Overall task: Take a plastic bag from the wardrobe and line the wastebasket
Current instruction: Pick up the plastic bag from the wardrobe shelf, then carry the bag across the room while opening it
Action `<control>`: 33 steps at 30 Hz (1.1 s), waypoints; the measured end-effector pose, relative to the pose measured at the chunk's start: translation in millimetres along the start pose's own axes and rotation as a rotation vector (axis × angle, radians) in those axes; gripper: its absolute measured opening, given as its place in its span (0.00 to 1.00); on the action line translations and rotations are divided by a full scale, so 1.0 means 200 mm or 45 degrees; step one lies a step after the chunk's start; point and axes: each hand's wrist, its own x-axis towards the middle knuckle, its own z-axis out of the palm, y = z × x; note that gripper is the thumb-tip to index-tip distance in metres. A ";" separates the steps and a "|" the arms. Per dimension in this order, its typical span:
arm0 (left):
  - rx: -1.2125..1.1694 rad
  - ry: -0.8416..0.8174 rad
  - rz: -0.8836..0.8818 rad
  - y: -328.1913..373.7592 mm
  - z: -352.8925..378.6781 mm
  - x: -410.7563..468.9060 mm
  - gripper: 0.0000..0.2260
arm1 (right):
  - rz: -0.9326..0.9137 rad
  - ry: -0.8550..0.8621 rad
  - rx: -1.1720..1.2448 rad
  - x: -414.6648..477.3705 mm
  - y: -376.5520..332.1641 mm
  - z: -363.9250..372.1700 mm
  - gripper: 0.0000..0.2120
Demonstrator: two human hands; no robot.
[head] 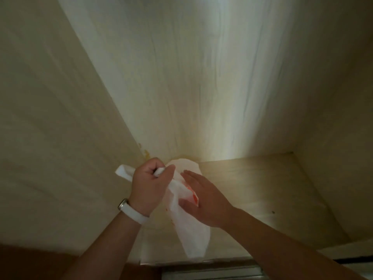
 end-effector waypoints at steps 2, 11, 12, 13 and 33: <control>0.056 0.078 0.026 0.07 0.00 -0.03 0.16 | -0.046 -0.020 0.096 -0.01 -0.02 -0.02 0.39; 0.297 0.382 0.028 0.33 0.04 -0.30 0.19 | -0.143 -0.213 0.366 -0.16 -0.05 -0.20 0.30; 0.337 0.425 0.020 0.35 0.05 -0.34 0.17 | -0.149 -0.241 0.402 -0.18 -0.06 -0.21 0.29; 0.365 0.472 0.005 0.37 0.05 -0.38 0.16 | -0.157 -0.263 0.438 -0.19 -0.07 -0.21 0.28; 0.534 1.273 -0.293 0.62 -0.45 -1.54 0.14 | -0.728 -0.871 0.546 -0.68 -0.78 0.31 0.27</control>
